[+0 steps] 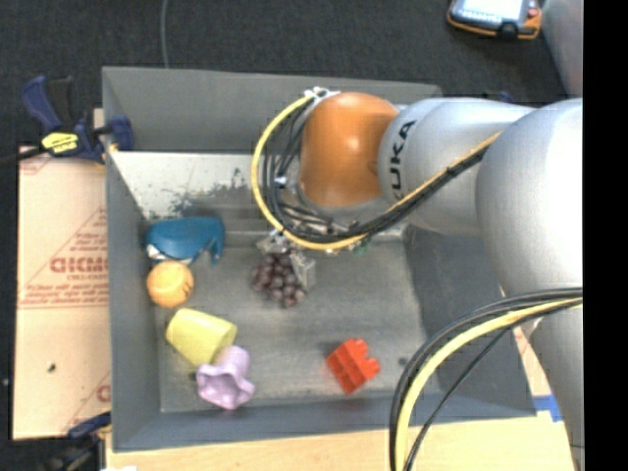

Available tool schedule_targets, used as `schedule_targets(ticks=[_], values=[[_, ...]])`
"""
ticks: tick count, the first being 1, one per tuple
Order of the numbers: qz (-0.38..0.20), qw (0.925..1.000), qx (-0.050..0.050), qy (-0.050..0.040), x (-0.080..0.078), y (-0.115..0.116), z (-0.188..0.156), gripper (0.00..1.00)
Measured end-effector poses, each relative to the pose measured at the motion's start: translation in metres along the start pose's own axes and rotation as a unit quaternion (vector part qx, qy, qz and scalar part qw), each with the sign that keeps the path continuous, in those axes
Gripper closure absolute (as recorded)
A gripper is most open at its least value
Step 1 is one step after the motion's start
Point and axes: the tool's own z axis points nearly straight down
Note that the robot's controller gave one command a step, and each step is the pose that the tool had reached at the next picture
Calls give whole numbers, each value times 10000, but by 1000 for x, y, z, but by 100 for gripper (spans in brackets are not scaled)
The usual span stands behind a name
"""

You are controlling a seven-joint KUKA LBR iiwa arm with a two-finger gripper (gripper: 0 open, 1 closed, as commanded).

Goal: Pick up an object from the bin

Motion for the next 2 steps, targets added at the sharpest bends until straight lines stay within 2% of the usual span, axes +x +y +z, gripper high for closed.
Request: schedule_targets(ticks=[2], values=[[15, 10000, 4, -19, -1, -1, -5, 100]])
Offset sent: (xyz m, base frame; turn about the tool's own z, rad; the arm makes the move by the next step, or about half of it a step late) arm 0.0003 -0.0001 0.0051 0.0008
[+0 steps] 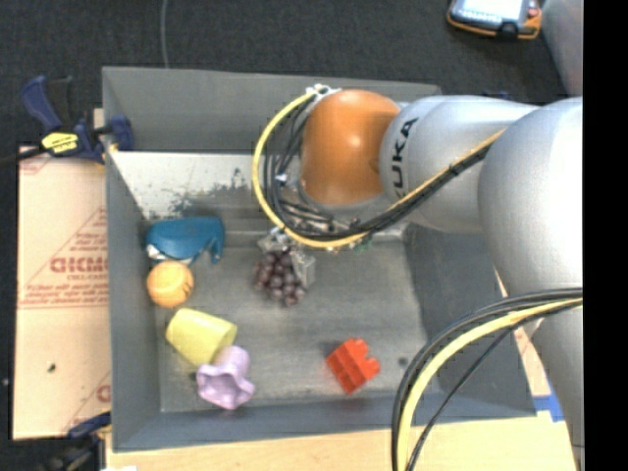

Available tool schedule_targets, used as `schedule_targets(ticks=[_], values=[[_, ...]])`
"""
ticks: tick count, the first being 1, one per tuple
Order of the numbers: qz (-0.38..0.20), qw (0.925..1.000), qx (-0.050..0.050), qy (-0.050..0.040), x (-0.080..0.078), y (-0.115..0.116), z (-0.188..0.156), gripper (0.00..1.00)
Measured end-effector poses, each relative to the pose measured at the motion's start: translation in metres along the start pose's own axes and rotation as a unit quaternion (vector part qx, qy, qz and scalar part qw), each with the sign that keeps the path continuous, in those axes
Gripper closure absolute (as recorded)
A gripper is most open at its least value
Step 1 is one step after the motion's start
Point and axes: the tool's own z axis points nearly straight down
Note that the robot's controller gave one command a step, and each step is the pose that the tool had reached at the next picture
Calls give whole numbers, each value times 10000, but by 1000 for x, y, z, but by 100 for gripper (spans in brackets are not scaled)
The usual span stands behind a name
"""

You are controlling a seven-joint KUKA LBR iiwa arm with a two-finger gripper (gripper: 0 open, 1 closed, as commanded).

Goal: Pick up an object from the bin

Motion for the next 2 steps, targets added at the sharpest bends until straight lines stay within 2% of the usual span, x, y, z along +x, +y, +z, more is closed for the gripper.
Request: schedule_targets(ticks=[1, 2], values=[[5, 10000, -17, 25, 2, 1, -14, 100], [13, 10000, 7, -9, 0, -1, -42, 100]])
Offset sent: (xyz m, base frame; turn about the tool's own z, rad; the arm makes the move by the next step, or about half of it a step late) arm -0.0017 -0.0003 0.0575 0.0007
